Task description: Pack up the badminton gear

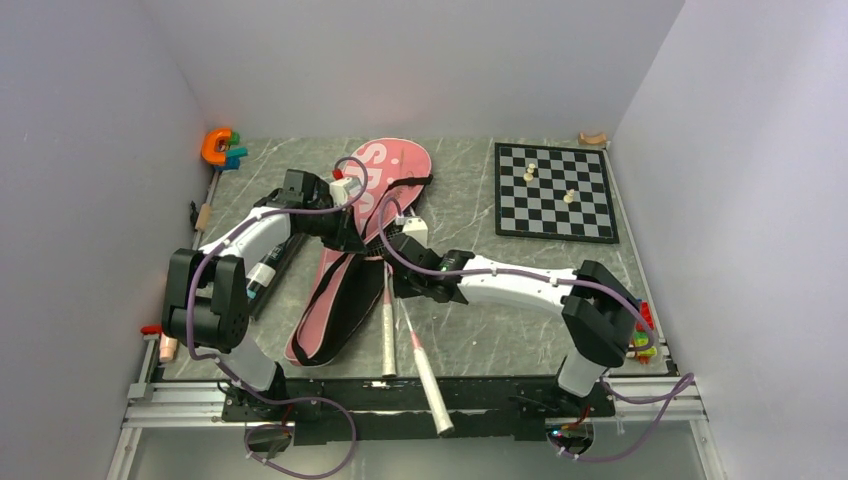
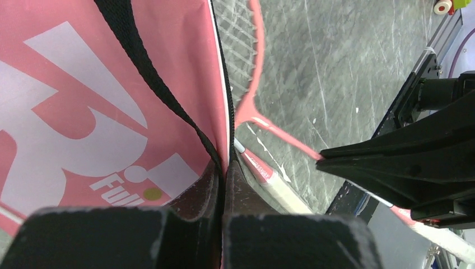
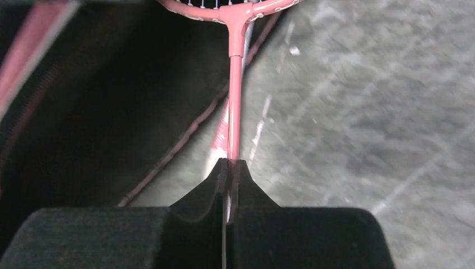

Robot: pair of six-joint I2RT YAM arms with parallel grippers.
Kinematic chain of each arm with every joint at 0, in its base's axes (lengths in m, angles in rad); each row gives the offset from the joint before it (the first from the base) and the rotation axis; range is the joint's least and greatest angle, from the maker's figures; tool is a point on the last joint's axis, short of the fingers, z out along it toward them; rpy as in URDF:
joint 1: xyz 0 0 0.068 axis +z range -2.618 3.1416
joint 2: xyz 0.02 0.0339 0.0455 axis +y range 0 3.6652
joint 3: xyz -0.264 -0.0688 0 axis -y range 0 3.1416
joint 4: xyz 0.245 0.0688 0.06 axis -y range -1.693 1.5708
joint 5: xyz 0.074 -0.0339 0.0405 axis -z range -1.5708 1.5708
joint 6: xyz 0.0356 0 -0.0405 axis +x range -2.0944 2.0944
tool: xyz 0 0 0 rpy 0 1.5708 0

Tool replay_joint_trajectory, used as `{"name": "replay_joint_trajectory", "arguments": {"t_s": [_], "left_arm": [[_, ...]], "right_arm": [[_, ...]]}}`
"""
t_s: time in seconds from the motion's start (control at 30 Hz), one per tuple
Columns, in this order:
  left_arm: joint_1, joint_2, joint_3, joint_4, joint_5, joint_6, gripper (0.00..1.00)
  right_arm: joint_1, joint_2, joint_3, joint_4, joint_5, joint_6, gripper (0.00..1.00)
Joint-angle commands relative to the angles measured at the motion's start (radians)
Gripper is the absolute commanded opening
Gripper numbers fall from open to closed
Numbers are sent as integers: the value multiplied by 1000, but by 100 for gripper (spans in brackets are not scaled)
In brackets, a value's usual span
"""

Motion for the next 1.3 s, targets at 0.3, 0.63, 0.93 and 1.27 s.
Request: {"name": "replay_joint_trajectory", "arguments": {"t_s": [0.3,0.63,0.93,1.27], "left_arm": [[-32,-39,38,-18,48,14,0],[-43,-41,27,-28,52,22,0],[-43,-39,20,-22,69,25,0],[-42,-49,19,-30,94,34,0]], "right_arm": [[-90,82,23,348,-29,31,0],[-136,191,66,459,-4,80,0],[-167,264,159,417,27,160,0],[-207,122,-99,830,-280,130,39]]}}
